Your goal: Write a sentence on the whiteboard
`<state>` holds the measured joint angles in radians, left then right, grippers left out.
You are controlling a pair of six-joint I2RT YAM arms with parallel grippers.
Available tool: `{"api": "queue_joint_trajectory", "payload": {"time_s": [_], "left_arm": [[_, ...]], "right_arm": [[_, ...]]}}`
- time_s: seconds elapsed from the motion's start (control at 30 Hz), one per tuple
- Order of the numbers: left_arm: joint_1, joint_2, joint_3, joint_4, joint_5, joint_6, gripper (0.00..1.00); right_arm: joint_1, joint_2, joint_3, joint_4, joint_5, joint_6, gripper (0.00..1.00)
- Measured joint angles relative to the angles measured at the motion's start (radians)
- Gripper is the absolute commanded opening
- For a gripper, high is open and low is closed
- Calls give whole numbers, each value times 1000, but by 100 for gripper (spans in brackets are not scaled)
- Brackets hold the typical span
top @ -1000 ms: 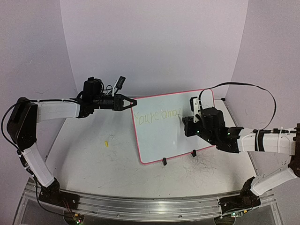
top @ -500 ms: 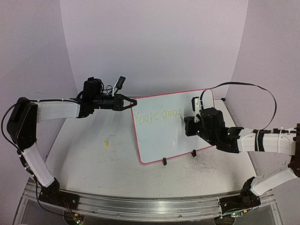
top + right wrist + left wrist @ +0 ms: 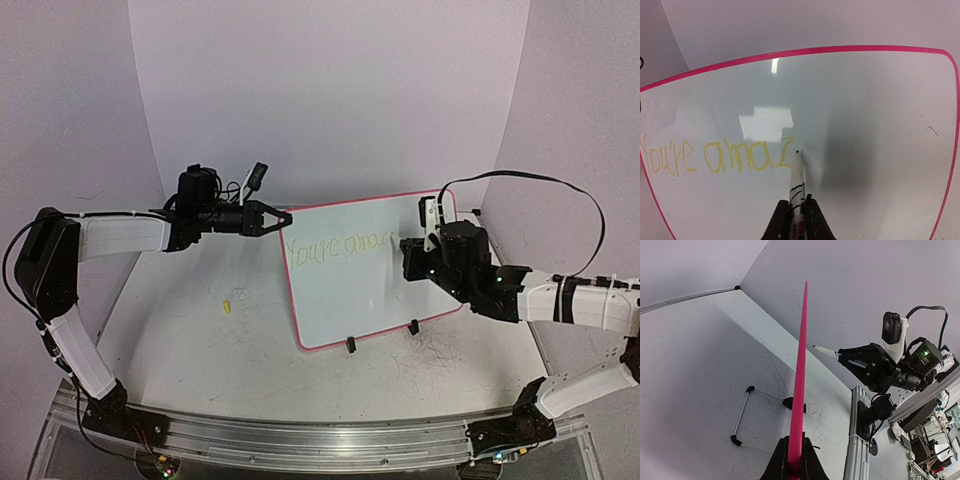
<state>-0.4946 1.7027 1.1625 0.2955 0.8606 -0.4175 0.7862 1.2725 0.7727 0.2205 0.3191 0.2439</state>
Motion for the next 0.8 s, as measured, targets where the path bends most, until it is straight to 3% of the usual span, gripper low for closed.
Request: {"api": "queue_joint_trajectory", "payload": {"time_s": [0.8], "left_arm": [[0, 0, 0, 0, 0, 0, 0]], "right_arm": [[-25, 90, 65, 43, 5, -40, 0]]}}
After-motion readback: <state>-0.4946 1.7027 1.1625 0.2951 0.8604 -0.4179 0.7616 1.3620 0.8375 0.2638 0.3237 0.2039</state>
